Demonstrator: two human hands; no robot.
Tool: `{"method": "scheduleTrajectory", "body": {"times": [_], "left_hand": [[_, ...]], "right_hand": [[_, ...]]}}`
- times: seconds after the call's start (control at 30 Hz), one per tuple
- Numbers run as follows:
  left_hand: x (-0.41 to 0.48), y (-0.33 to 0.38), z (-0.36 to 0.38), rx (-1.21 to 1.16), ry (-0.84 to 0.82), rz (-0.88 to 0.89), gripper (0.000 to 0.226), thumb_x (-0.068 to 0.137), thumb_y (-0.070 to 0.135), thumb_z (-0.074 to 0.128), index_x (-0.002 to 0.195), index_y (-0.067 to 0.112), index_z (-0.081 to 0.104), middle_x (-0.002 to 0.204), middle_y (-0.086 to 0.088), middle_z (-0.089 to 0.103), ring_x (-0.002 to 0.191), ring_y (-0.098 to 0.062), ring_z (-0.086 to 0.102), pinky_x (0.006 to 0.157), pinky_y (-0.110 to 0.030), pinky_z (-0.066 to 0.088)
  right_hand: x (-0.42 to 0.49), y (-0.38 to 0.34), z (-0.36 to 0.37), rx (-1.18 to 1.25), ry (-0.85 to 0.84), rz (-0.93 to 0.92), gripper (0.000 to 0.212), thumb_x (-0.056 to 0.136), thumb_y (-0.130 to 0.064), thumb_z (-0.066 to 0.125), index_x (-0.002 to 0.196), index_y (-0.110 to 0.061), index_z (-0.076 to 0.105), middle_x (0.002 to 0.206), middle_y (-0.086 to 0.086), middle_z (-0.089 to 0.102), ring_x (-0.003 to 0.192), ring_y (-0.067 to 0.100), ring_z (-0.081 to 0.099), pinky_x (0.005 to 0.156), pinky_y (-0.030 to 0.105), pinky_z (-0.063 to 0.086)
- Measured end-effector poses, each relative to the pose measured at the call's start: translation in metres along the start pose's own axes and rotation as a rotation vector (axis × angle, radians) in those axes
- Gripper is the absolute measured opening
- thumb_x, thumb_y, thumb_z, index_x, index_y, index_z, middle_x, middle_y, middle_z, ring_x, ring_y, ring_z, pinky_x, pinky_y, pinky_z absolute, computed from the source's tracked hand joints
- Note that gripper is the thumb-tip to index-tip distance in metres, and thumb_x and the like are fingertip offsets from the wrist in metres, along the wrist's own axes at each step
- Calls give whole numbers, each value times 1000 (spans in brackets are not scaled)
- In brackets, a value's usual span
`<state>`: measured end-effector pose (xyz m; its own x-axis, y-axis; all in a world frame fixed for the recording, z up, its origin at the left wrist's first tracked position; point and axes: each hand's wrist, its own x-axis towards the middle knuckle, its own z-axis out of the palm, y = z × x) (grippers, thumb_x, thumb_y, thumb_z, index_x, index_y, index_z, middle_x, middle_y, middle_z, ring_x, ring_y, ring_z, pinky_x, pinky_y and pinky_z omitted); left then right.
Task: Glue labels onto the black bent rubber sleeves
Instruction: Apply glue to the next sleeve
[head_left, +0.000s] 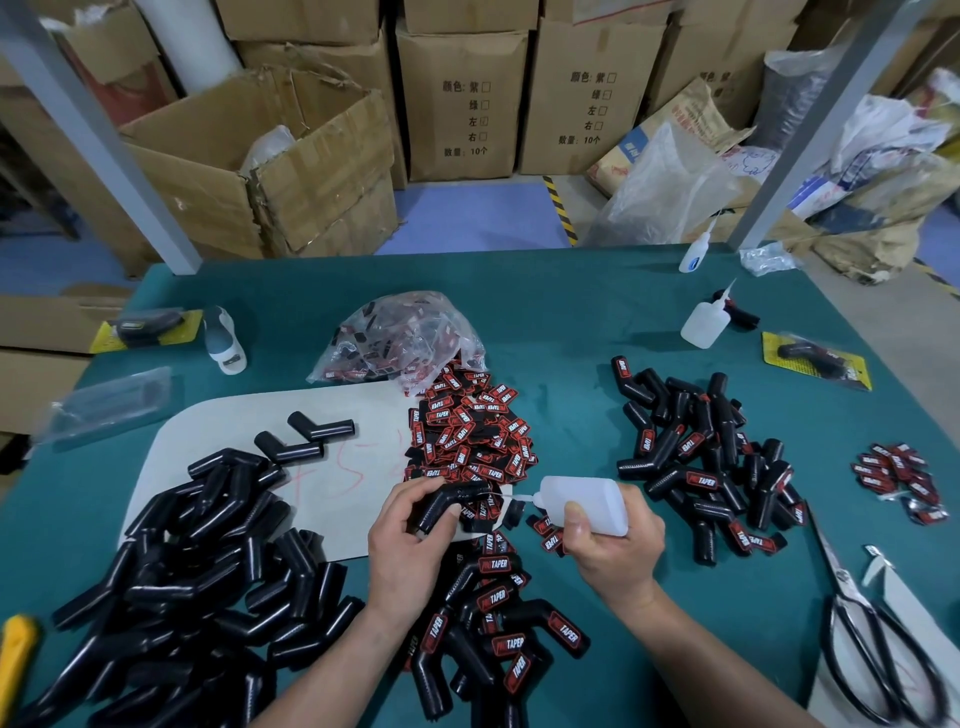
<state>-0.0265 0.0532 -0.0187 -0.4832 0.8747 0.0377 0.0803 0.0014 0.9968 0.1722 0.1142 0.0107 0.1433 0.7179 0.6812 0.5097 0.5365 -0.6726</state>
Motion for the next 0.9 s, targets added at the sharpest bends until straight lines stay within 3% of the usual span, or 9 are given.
{"method": "scheduleTrajectory", "body": {"times": [0.1,0.2,0.27,0.33,0.43,0.57,0.7,0.9], "left_hand": [[0,-1,0,-4,-8,-8,41,86,0,79,106,35,73,112,16,70,105,-3,67,85,-8,49],[-1,-1,0,-4,-14,-7,42,86,0,79,106,36,73,112,17,70,103,-3,68,83,-9,51],[0,-1,0,1,-12,-4,42,86,1,80,106,37,73,112,17,70,104,-3,68,83,-9,51],[0,-1,0,5,-8,-1,45,86,1,80,105,41,73,111,18,70,104,-3,68,83,-9,51],[0,-2,0,14,-14,7,52,86,2,80,104,50,73,114,17,69,105,-3,68,84,-10,52],[1,-3,0,56,-18,34,55,86,4,81,106,55,71,115,22,68,109,-2,67,88,-13,53],[1,-5,0,51,-16,56,56,86,2,80,107,53,72,115,21,69,111,-2,65,88,-7,48],[3,-10,-2,56,-13,52,55,87,3,80,109,53,71,116,21,68,115,-2,63,95,-7,45]], "right_hand": [[0,-4,1,5,7,-24,57,94,-59,49,77,-5,55,51,8,52,55,15,50,46,8,36],[-2,-5,3,0,1,-28,66,95,-59,49,71,3,57,51,9,54,43,15,52,40,17,39],[-1,-5,2,-10,5,-45,61,96,-57,49,75,-1,57,51,11,54,41,16,53,38,18,39],[0,-5,1,-1,19,-36,57,96,-58,49,77,-4,55,50,10,53,48,6,49,45,8,37],[-1,-4,2,34,3,-1,71,95,-59,50,67,6,57,50,9,52,57,4,46,54,-3,33],[-2,-5,0,19,17,-38,52,95,-59,49,81,-8,53,50,9,53,47,7,48,45,11,37],[3,-4,-3,62,42,42,75,92,-63,52,67,8,58,55,0,50,57,6,46,52,2,34],[1,-1,-2,78,21,68,75,91,-63,52,67,8,58,58,-3,48,58,2,46,55,-3,33]]}}
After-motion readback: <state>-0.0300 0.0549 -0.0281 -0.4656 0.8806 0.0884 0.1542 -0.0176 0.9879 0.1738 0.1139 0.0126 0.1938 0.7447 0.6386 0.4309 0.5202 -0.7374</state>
